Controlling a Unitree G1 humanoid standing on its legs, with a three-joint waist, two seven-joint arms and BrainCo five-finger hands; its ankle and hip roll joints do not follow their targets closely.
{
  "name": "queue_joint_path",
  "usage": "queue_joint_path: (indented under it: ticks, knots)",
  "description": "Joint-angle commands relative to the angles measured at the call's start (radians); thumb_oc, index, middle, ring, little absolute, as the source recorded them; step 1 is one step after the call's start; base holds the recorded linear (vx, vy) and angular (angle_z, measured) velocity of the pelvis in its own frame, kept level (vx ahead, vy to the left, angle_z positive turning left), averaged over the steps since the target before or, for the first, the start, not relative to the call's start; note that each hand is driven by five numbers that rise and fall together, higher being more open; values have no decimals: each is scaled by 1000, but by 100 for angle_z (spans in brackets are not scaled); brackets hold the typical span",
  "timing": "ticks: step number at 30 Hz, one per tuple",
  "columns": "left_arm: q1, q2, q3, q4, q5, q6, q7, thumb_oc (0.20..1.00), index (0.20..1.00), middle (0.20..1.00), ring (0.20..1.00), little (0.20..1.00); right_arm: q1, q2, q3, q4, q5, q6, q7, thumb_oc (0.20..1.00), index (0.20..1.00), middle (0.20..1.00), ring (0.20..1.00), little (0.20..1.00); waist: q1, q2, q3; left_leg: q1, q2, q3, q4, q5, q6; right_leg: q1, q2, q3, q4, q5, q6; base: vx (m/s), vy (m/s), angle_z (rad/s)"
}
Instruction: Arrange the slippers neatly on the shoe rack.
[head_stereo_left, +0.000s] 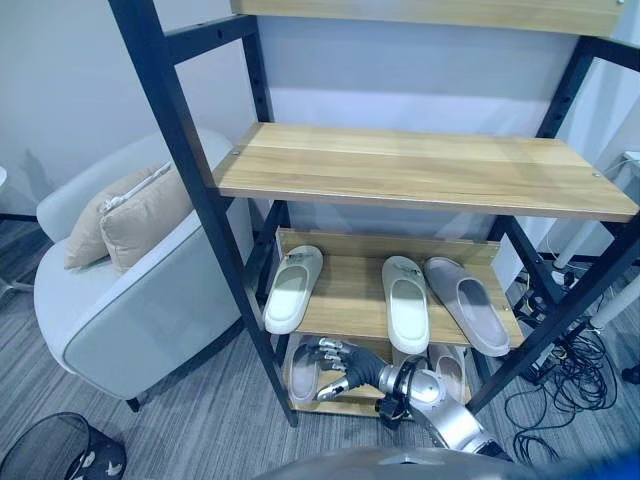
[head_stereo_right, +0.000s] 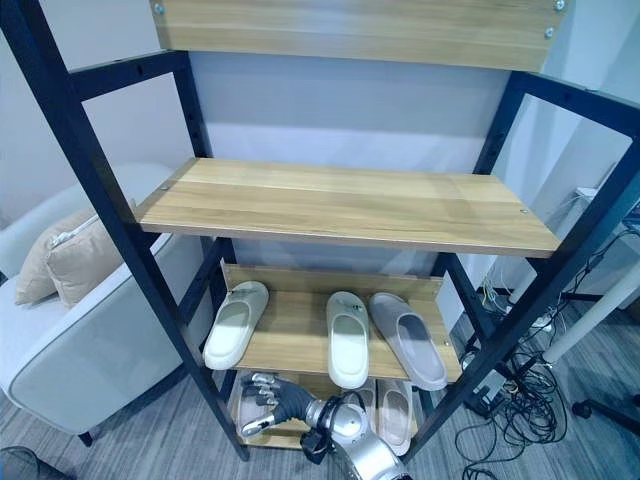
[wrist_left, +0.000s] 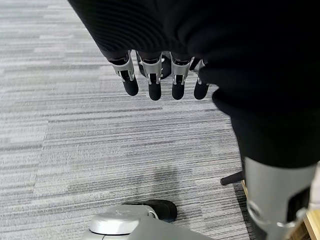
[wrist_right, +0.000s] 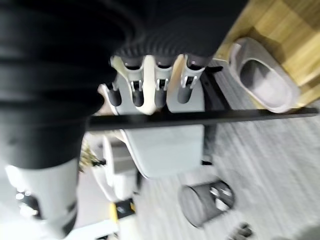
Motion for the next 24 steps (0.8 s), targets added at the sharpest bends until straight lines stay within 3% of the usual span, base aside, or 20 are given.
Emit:
queue_joint_path:
  ticks: [1, 4, 12, 16, 24]
  knots:
    - [-49, -135, -48, 124, 25, -17, -18, 1000, 1000, 1000, 1000, 1000, -27, 33, -97, -51, 83, -157, -152, 1000, 1000, 1000, 1000, 1000, -1, -18, 5, -12, 21, -39, 11, -9, 22, 26, -66, -6, 11, -7, 35, 0, 0, 0]
    - [-39, -138, -51, 103, 48, -15, -26, 1000, 1000, 1000, 1000, 1000, -52, 4, -203, -58, 60, -187, -284, 1000, 1000, 1000, 1000, 1000, -7, -17, 1, -18, 21, -37, 11, -9, 22, 21, -69, -10, 11, -9, 35, 11, -1, 0]
    - [-29, -127, -55, 79, 51, -11, -21, 1000, 1000, 1000, 1000, 1000, -175, -40, -412, 40, -11, -93, -471, 1000, 1000, 1000, 1000, 1000, -7, -14, 1, -37, 16, -35, 11, -2, 22, 5, -72, -18, 11, -4, 38, 31, 1, -4]
    - [-17, -129, -55, 58, 45, -12, -22, 1000, 1000, 1000, 1000, 1000, -184, -52, -454, 142, -53, -40, -481, 1000, 1000, 1000, 1000, 1000, -7, -8, 11, -45, 13, -42, 11, 4, 22, 3, -70, -23, 11, -6, 38, 34, -1, 4]
    - [-15, -138, -61, 53, 44, -18, -17, 1000, 1000, 1000, 1000, 1000, -198, -46, -463, 257, -106, -27, -524, 1000, 1000, 1000, 1000, 1000, 0, 2, 31, -65, 7, -46, 11, 10, 25, -12, -77, -32, 11, -5, 44, 3, 3, 0]
